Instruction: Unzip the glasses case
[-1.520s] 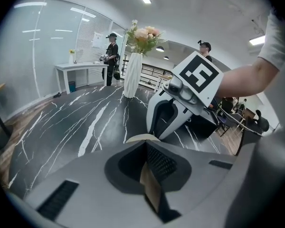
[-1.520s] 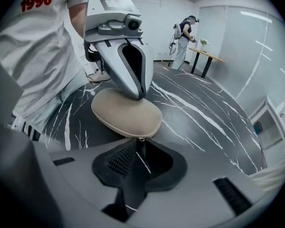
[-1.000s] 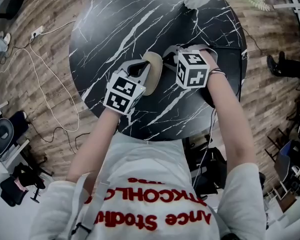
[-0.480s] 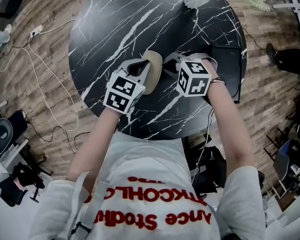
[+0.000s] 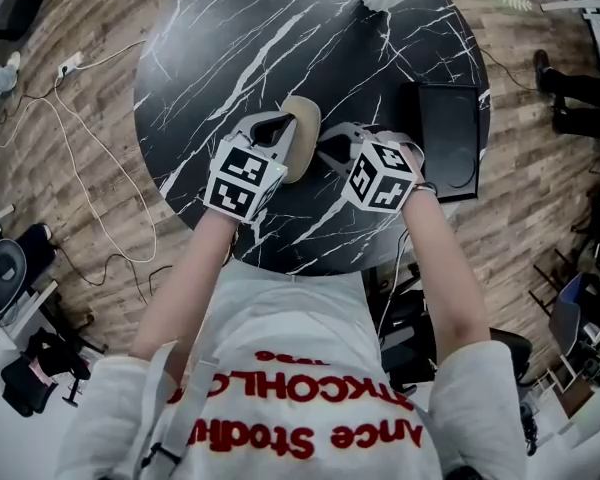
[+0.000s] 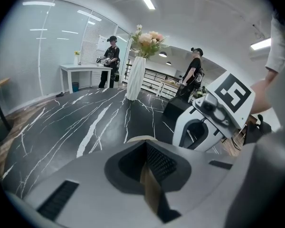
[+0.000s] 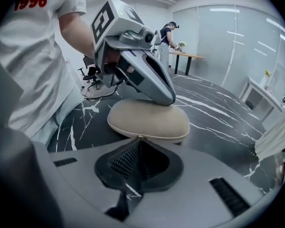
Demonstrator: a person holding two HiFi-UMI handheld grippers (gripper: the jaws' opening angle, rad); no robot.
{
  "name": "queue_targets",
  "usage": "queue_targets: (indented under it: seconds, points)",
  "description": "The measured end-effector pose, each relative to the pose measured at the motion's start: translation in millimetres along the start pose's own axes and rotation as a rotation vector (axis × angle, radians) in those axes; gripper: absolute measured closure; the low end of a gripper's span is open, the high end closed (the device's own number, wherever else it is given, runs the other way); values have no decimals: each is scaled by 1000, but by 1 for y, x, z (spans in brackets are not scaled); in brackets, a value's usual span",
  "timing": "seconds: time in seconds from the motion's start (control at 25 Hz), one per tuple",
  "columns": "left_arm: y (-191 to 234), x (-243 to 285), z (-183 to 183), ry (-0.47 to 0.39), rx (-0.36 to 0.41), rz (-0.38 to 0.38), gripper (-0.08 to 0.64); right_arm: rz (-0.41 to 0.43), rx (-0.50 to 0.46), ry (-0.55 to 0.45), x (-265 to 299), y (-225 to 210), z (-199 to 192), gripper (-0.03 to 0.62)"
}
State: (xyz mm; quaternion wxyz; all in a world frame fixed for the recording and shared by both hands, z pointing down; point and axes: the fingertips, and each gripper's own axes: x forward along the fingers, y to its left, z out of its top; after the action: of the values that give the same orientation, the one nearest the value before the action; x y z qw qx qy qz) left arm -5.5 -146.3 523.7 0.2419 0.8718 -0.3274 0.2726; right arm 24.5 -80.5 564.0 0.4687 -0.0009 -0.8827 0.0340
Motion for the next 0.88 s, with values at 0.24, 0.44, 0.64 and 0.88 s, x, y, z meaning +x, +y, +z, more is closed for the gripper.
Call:
queue_targets:
  seconds: [0.24,0.44,0.64,0.88]
  points:
    - [1,0,-3,1,1,-4,555,-38,88,-45,7,19,7,566]
    - [1,1,-3,-4,-5,-8,557,-61,147,-74,13,34,11,566]
    - [1,0,-3,-8,0,-7,557,-52,163,-90,20,49,19,566]
    - [0,0,-3,-4,10,-12,556,-48,181,-115,32,69,26,577]
